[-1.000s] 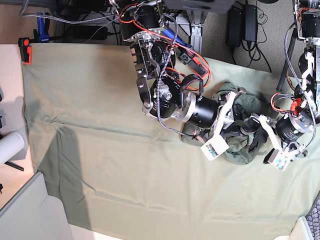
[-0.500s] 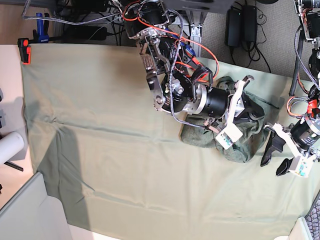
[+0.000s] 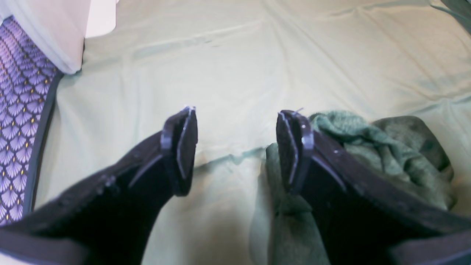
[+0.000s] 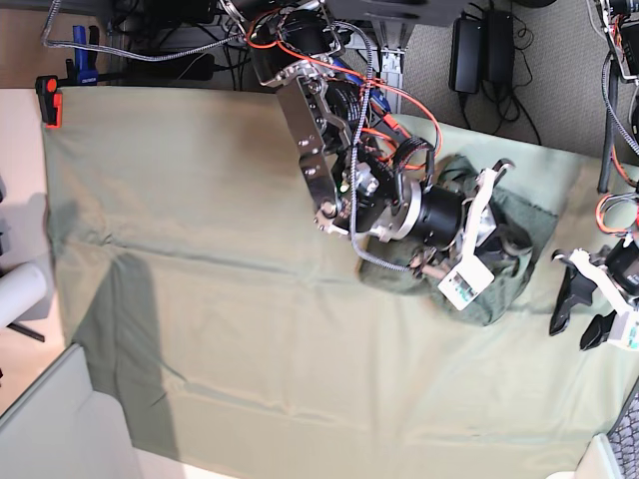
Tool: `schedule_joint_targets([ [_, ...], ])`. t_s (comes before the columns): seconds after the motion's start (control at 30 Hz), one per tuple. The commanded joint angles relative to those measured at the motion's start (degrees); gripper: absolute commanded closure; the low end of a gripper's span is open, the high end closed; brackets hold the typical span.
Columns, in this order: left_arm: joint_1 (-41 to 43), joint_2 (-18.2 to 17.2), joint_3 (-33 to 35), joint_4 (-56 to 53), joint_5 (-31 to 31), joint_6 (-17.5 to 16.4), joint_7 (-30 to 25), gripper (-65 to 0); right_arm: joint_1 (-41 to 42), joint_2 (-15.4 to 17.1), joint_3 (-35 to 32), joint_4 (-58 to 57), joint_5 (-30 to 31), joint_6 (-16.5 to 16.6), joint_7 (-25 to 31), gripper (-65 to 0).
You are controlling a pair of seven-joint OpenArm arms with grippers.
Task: Fold the T-shirt properly
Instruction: 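Lift the bundle edge with the right gripper and fold it over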
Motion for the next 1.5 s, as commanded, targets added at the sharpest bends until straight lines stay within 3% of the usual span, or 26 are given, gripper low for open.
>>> schedule_joint_targets([
  [0.0,-0.5,-0.7,-0.4,0.9,-0.9,-0.2,-1.2,-37.3,2.2,-0.9,-0.5,0.3,0.5,0.8,1.9,0.0],
  [0.4,0.3,-0.7,-0.4,0.9,-0.5,-0.4,-1.0,-37.3,8.4,-0.9,-5.6,-12.3,-3.1,0.8,6.4,0.0],
  [0.73,0.3,-0.7,-0.4,0.9,-0.5,-0.4,-1.0,-37.3,8.6,-0.9,-5.6,-12.9,-3.0,0.8,6.8,0.0],
  [0.9,0.5,-1.0,-0.4,0.9,-0.5,-0.3,-0.8,-37.3,8.7,-0.9,-5.6,-12.8,-3.1,0.8,6.6,-21.8],
  [1.23,4.9,-3.7,-0.4,0.9,-0.9,-0.4,-0.8,-37.3,9.8,-0.9,1.8,-1.8,-3.1,0.6,4.2,-23.2],
  [1.27,5.7,-3.7,-0.4,1.0,-0.9,-1.7,-0.8,-37.3,10.4,-0.9,3.1,-1.1,-3.1,0.6,3.7,-23.2],
  [1.37,8.9,-3.7,-0.2,2.1,-3.1,-9.5,-0.9,-37.3,12.0,-0.7,7.2,-1.0,-3.4,0.6,3.3,-23.2],
  [1.47,12.0,-3.7,0.2,4.9,-6.0,-10.2,-0.9,-37.3,12.9,0.0,11.7,-1.4,-7.1,0.6,3.5,-23.2],
])
